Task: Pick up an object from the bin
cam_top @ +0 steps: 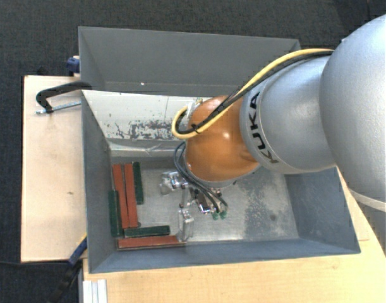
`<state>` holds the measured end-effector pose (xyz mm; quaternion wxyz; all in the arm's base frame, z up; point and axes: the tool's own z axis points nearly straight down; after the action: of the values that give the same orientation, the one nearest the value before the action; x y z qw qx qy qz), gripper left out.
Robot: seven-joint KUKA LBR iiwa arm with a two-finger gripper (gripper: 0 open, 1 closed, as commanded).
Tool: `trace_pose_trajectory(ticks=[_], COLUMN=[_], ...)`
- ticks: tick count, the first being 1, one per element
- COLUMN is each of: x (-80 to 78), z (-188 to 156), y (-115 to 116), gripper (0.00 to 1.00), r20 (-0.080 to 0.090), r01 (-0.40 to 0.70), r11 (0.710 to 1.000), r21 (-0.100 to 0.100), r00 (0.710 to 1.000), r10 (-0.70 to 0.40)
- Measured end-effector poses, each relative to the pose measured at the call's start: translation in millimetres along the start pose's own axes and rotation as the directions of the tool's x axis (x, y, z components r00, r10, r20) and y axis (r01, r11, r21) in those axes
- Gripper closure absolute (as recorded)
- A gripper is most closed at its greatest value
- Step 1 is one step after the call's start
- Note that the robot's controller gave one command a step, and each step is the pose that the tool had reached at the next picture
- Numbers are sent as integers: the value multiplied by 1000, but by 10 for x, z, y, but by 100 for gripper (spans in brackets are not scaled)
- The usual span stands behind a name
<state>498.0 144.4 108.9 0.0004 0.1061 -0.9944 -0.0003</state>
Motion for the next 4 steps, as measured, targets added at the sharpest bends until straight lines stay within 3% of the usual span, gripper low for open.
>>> trace_pose_trajectory(ticks=[1, 2, 3, 4], x=[-7, -59, -59, -171], z=[147, 385, 385, -171], y=[18, 464, 464, 491], gripper=[0, 100, 100, 100], r20=[0, 0, 0, -1], r01=[117, -255, -254, -240], r11=[993, 967, 967, 971], r21=[0, -1, -1, 0], r00=[993, 967, 967, 971], r10=[-117, 255, 254, 240])
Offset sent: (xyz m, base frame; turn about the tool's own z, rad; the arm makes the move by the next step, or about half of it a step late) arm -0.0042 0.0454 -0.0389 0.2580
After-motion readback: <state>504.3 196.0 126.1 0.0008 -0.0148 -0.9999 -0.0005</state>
